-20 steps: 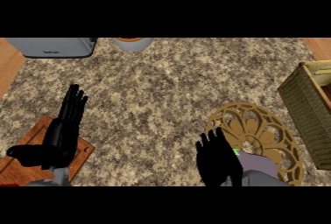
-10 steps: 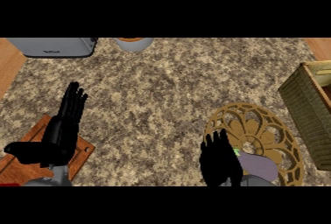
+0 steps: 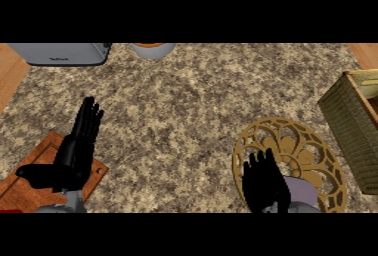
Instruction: Pick the eggplant from the placemat and place it in the basket
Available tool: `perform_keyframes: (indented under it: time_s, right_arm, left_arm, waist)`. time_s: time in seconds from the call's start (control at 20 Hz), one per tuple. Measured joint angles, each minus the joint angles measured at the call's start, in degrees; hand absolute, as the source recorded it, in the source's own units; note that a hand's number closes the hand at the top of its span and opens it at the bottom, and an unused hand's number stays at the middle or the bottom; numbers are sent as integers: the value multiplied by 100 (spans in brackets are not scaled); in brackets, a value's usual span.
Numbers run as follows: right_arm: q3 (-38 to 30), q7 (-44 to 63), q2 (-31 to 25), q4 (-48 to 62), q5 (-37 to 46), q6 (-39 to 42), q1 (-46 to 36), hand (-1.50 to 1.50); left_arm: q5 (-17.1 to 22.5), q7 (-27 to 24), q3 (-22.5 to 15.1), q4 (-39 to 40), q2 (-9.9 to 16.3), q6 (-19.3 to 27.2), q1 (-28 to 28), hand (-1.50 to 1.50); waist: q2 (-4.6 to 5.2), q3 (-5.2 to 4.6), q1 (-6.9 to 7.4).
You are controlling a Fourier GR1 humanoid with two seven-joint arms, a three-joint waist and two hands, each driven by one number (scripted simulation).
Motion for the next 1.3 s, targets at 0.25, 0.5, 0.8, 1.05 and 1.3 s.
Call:
perform_keyframes:
  time_s: [0.25, 0.5, 0.8, 1.05, 1.3]
  right_arm:
    - [-142, -304, 8, 140, 285, 87, 37, -150]
    - [-123, -608, -98, 246, 615, -87, 200, -150]
    - [-178, -1130, -196, 620, 1024, -537, 293, -150]
    - [-285, -1574, -186, 749, 1283, -728, 289, 150]
    - [-117, -2041, -484, 656, 1462, -665, 205, 150]
  left_arm:
    - [-11, 59, 123, -74, 20, -101, 23, 0]
    - [-31, 49, 188, -18, -54, -162, -22, 0]
    - [-80, 127, 226, -212, -91, -215, 38, 0]
    - [-112, 44, 278, -120, -133, -299, 83, 0]
    - [-175, 150, 297, -77, -168, -264, -55, 0]
  waist:
    - [1, 0, 9]
    - [0, 0, 6]
    - [-6, -4, 13]
    - [-37, -20, 18]
    - [-43, -23, 25]
